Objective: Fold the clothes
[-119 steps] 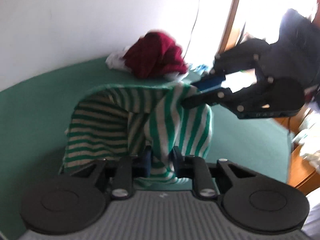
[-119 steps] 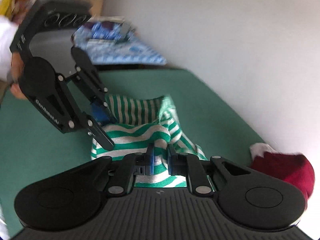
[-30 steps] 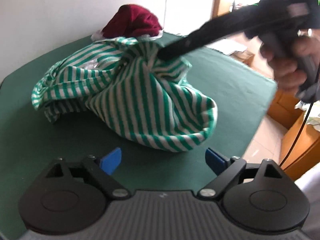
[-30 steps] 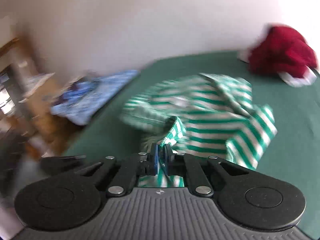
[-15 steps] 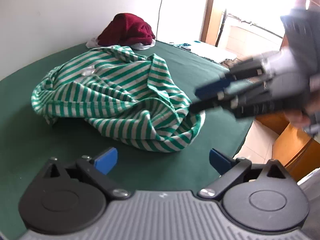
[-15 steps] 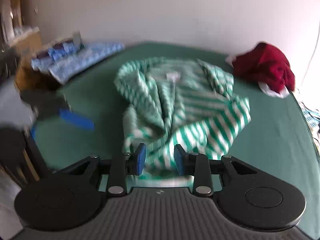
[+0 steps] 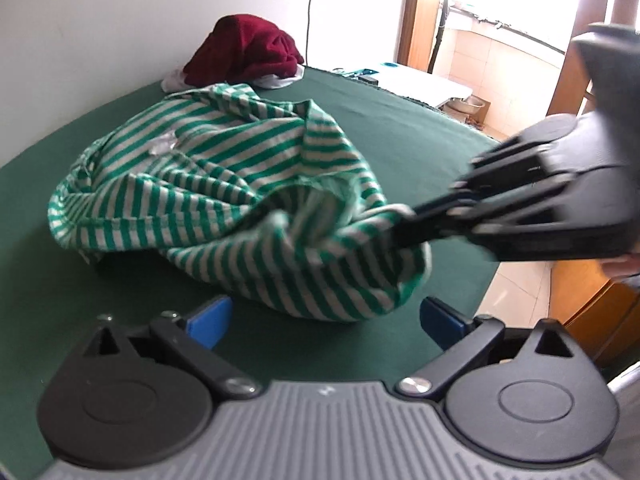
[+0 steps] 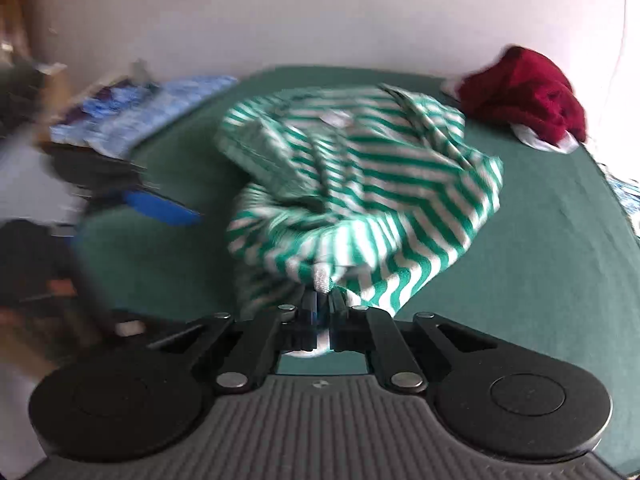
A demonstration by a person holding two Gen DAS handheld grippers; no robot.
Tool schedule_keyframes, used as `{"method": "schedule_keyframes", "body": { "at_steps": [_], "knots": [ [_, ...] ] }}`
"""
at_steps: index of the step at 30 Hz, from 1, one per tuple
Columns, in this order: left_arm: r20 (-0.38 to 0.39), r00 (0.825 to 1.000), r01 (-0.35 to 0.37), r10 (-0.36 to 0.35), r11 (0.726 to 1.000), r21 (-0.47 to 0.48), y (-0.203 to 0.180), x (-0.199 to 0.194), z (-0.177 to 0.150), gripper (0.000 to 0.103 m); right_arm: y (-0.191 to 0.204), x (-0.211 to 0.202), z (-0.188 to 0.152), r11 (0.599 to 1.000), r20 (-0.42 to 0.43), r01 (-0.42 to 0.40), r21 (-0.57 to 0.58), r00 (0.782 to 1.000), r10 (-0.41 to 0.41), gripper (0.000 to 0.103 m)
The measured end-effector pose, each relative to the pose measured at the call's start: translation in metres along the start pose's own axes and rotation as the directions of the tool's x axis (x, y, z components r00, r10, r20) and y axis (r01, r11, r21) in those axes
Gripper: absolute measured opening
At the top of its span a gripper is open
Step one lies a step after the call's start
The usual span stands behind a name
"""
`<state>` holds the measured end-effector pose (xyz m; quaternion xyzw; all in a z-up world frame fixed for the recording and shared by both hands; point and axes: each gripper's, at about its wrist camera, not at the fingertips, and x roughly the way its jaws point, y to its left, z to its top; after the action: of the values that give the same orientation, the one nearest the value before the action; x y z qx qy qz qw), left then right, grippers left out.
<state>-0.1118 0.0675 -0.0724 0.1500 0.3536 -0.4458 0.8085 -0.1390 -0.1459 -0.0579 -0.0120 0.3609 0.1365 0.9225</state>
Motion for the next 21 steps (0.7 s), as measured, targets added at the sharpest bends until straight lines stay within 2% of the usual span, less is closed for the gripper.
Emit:
{"method": "schedule_keyframes", "body": {
  "at_steps": [1, 3, 5, 7, 9, 10, 12, 14, 16, 18, 20, 21],
  "knots": [
    [0.001, 1.000, 0.007, -0.007, 1.000, -0.017, 0.000, -0.001, -0.002, 0.100, 0.000, -0.011, 0.000, 0.999, 0.007, -0.041, -0.004, 0.999, 0.042, 0.005],
    [-0.028, 1.000, 0.004, -0.006, 0.999, -0.055, -0.003, 0.002, -0.005, 0.100, 0.004, -0.020, -0.008, 0.995, -0.018, -0.070, -0.064, 0.997, 0.069, 0.006],
    [-0.048, 0.999, 0.004, -0.008, 0.997, -0.076, -0.008, 0.004, -0.008, 0.100, 0.004, -0.016, -0.020, 0.991, -0.084, -0.069, -0.114, 0.995, 0.060, 0.006],
    [-0.047, 0.999, 0.003, -0.005, 0.999, -0.054, -0.019, 0.004, -0.008, 0.100, 0.003, -0.011, -0.031, 0.984, -0.155, -0.117, -0.134, 0.983, 0.096, 0.005],
    [-0.035, 0.999, -0.007, 0.007, 1.000, -0.004, -0.033, 0.003, -0.005, 0.100, 0.004, -0.015, -0.035, 0.974, -0.186, -0.183, -0.133, 0.970, 0.157, 0.005],
    [-0.024, 1.000, -0.020, 0.020, 1.000, 0.016, -0.039, 0.003, -0.003, 0.100, 0.003, -0.021, -0.035, 0.971, -0.156, -0.205, -0.122, 0.970, 0.186, 0.008],
    [0.000, 0.999, -0.049, 0.049, 0.997, 0.054, -0.051, 0.004, 0.001, 0.100, -0.011, -0.028, -0.028, 0.982, -0.075, -0.185, -0.049, 0.981, 0.181, 0.009],
    [-0.008, 0.998, -0.062, 0.062, 0.997, 0.051, -0.057, 0.008, 0.004, 0.100, -0.024, -0.035, -0.021, 0.986, 0.006, -0.167, 0.026, 0.986, 0.167, 0.014],
    [-0.018, 0.997, -0.073, 0.074, 0.996, 0.044, -0.062, 0.014, 0.007, 0.100, -0.037, -0.031, -0.016, 0.984, 0.048, -0.139, 0.113, 0.990, 0.135, 0.016],
    [-0.020, 0.996, -0.087, 0.088, 0.995, 0.045, -0.069, 0.014, 0.007, 0.100, -0.047, -0.021, -0.012, 0.978, 0.050, -0.136, 0.160, 0.990, 0.129, 0.019],
    [-0.024, 0.994, -0.105, 0.106, 0.993, 0.049, -0.076, 0.016, 0.007, 0.100, -0.047, -0.008, -0.009, 0.975, 0.036, -0.142, 0.169, 0.990, 0.138, 0.043],
    [-0.026, 0.993, -0.110, 0.112, 0.993, 0.051, -0.080, 0.018, 0.006, 0.100, -0.043, -0.006, -0.011, 0.976, 0.030, -0.145, 0.160, 0.989, 0.142, 0.047]
  ]
}}
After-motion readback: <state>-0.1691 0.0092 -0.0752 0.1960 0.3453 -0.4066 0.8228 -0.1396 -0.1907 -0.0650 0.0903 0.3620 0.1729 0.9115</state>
